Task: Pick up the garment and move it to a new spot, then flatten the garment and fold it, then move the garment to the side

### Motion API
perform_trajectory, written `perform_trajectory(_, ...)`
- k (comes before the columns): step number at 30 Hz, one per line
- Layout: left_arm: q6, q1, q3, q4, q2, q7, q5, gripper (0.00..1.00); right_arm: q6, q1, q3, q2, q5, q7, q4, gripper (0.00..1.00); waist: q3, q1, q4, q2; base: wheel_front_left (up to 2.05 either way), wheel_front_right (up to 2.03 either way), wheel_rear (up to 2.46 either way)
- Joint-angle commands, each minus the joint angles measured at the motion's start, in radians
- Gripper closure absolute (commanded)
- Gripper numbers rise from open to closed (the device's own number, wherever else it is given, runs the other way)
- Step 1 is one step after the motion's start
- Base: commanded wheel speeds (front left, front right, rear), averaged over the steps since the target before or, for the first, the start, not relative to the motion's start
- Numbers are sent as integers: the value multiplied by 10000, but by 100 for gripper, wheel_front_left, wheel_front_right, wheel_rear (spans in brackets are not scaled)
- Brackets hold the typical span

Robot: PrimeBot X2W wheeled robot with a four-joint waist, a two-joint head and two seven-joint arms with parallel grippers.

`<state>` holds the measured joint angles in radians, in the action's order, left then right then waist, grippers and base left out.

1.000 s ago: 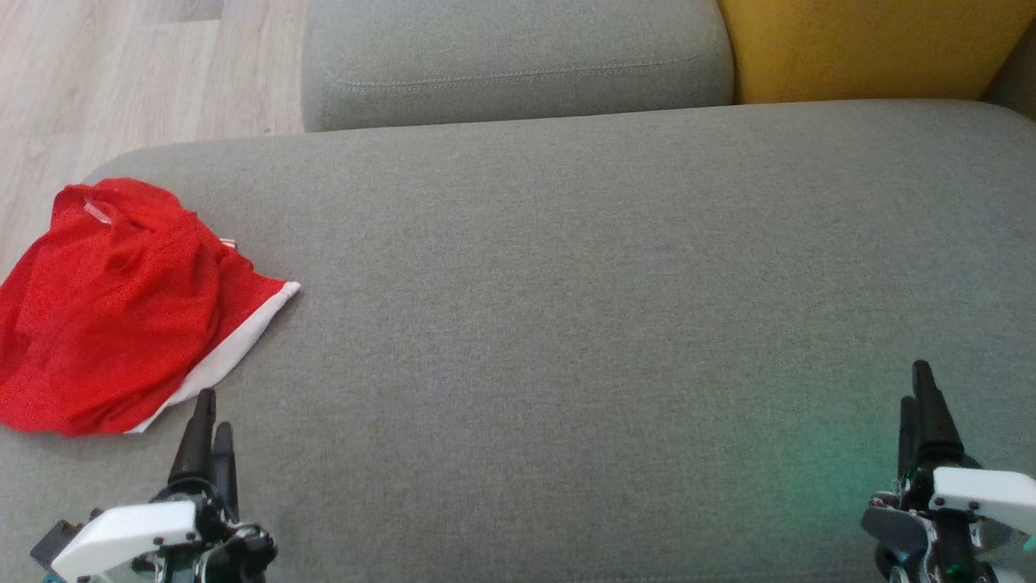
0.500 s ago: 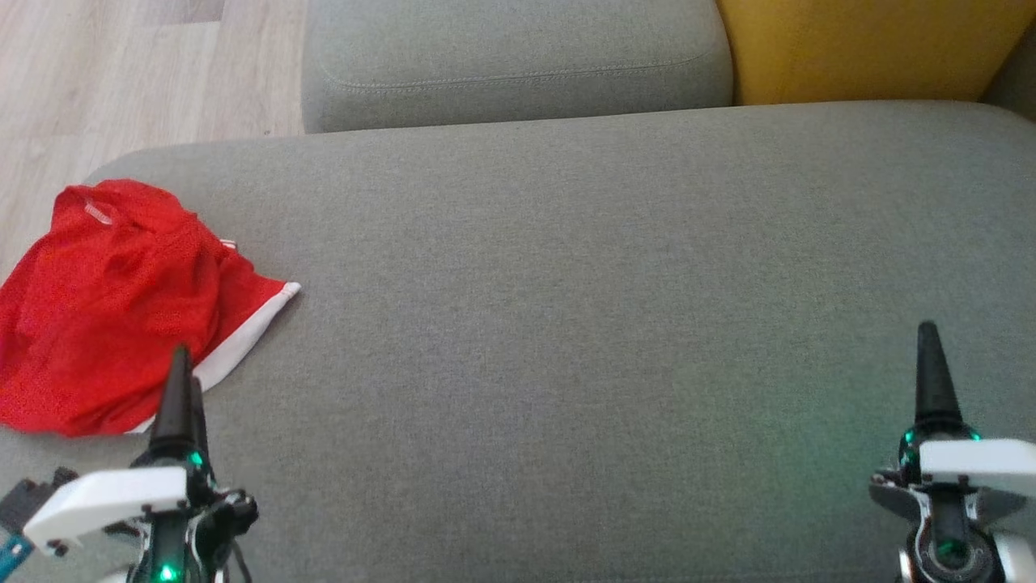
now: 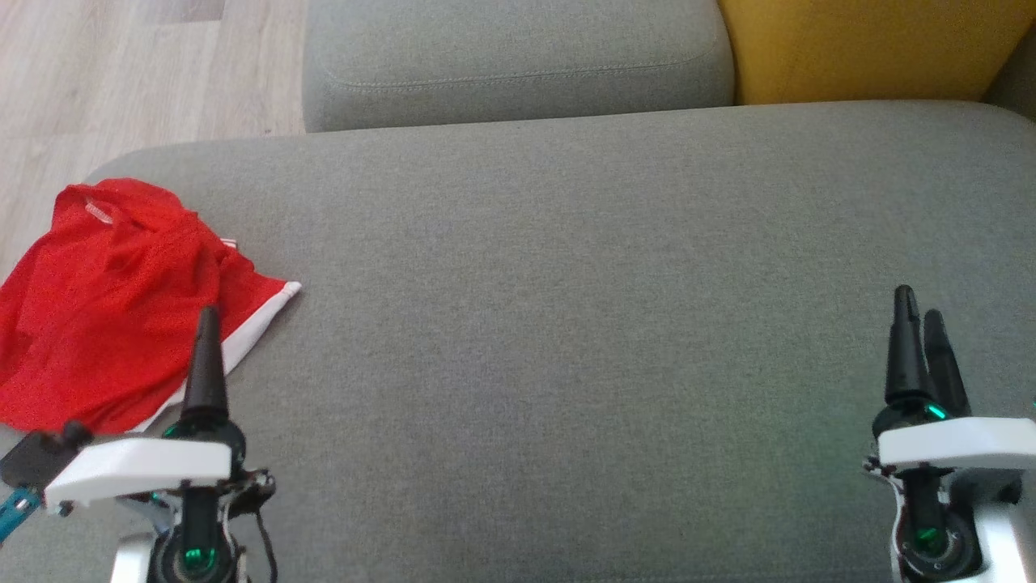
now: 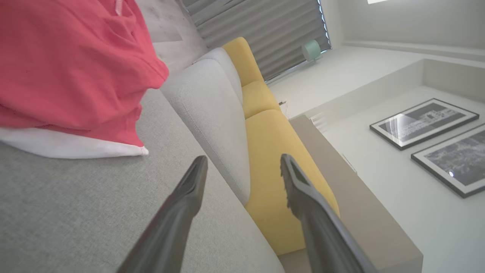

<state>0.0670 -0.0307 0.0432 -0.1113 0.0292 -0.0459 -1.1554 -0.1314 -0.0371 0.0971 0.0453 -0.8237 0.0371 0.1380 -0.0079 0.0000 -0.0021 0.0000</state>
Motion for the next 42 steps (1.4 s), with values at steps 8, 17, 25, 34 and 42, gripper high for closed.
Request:
perform_trajectory(8, -202, -521, -534, 868, 145, -291, 1809, 0, 4, -491, -400, 92, 1728, 364, -704, 0, 24, 0, -62, 0, 0, 0, 0)
perform_trajectory(17, -432, -441, -1383, 549, 154, -554, 3703, 0, 4, -343, -617, 34, 3421, 630, -568, 0, 10, 0, -132, 0, 0, 0, 0)
perform_trajectory(25, -767, -478, -2020, 584, 236, -788, 5682, 0, 5, -232, -770, 23, 4725, 865, -360, 0, 34, 0, -192, 0, 0, 0, 0)
perform_trajectory(34, -1456, -515, -2723, 501, 530, -1022, 6914, 0, 5, -129, -891, 27, 5753, 1101, -83, 0, 20, 0, -220, 0, 0, 0, 0)
perform_trajectory(42, -2098, -565, -3380, 345, 826, -1255, 7933, 0, 6, 14, -987, 31, 6653, 1336, -109, 0, -27, 0, -218, 0, 0, 0, 0)
